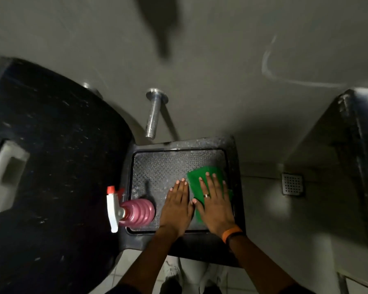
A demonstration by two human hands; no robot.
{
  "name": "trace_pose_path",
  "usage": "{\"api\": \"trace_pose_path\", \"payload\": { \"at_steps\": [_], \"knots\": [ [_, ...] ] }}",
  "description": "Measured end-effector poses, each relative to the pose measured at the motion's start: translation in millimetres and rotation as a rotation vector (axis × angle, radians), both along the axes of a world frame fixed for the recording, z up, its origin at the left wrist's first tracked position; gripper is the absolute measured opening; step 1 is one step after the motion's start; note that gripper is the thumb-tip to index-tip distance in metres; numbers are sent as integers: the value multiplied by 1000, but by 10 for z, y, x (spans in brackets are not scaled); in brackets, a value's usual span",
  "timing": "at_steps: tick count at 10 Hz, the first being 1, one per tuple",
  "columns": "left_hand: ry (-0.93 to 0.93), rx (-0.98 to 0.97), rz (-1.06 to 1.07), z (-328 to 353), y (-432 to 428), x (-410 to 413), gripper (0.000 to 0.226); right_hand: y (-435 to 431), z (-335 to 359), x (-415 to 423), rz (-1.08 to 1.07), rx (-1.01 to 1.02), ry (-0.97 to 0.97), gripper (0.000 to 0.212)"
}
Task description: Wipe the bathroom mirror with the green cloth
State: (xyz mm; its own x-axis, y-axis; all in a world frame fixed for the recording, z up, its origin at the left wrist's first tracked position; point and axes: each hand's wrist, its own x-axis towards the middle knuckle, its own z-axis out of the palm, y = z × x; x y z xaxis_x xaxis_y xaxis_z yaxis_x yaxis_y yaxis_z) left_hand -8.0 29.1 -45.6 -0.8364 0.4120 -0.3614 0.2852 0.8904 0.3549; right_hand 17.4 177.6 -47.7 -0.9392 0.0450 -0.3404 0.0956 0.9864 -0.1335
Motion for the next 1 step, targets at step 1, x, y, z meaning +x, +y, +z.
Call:
{"api": "trace_pose_path", "payload": {
  "at_steps": [1],
  "knots": [
    [111, 192, -3, 848, 24, -169, 62, 64, 823, -100, -114, -76, 146, 81]
  ]
}}
